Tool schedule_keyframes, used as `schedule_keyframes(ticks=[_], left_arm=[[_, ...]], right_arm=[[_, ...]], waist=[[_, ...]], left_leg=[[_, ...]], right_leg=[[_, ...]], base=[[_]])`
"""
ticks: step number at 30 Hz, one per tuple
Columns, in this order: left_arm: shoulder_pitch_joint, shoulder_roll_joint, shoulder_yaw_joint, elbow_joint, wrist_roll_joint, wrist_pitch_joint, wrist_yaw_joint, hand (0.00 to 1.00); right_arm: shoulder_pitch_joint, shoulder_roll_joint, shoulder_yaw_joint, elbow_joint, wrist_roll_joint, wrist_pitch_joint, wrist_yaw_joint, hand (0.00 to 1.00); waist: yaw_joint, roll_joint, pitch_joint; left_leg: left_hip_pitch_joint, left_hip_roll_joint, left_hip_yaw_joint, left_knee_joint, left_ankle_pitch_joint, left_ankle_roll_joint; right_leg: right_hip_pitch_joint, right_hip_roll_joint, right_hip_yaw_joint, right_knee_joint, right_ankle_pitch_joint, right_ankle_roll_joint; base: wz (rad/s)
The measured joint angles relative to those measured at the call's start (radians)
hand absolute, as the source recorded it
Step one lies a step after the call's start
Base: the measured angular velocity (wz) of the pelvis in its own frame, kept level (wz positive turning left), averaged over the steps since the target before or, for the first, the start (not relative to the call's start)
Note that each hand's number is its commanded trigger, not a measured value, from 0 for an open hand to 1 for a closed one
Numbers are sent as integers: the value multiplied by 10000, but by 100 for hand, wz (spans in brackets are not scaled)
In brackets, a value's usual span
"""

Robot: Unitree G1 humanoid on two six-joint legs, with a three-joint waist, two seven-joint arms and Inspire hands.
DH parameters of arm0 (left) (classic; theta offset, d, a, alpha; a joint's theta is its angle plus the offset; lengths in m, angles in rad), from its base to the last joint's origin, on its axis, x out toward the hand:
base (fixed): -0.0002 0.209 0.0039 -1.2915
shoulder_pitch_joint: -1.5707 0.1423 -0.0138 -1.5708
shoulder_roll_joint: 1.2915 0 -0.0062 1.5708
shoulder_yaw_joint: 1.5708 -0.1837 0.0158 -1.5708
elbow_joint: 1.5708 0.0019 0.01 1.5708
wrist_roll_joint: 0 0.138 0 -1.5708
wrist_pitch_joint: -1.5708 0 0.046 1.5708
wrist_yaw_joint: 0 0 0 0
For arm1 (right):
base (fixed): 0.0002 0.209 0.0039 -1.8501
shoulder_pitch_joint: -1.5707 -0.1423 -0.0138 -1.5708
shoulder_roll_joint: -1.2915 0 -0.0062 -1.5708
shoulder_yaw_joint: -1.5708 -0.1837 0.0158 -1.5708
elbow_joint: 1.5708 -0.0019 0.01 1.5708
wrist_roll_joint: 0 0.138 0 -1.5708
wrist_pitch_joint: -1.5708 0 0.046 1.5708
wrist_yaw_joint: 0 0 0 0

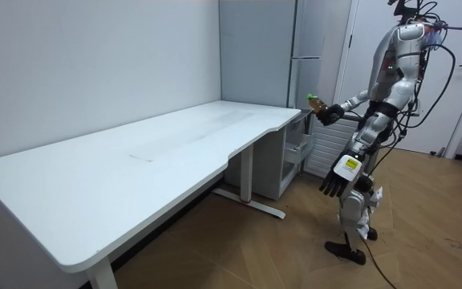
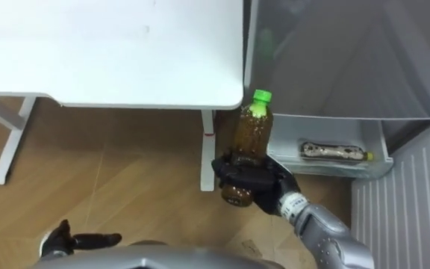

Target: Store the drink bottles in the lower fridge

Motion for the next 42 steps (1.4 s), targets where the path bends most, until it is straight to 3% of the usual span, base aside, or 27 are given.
schedule_keyframes(ticks=[18, 31, 42], left_arm=[[53, -85, -327, 51, 368, -68, -330, 0], [590, -49, -326, 285, 414, -165, -322, 0], [824, 65, -692, 645, 854, 19, -319, 0]], right_arm=[[-62, 101, -199, 1884, 657, -110, -1312, 100], [-228, 140, -482, 1886, 3979, -587, -2504, 100], [-938, 248, -504, 2875, 6782, -921, -3167, 100]], waist=[[-237, -25, 16], [-319, 41, 81], [-309, -181, 137]], left_leg=[[-90, 45, 133, -47, -3, -4], [-77, 46, 89, -5, -5, -6], [-146, -13, -183, 244, -11, -4]], right_leg=[[-133, 28, 107, 5, 27, -16], [-69, 19, -35, 0, 29, -12], [56, -28, -365, -20, 5, 18]], base=[[-1], [1], [8]])
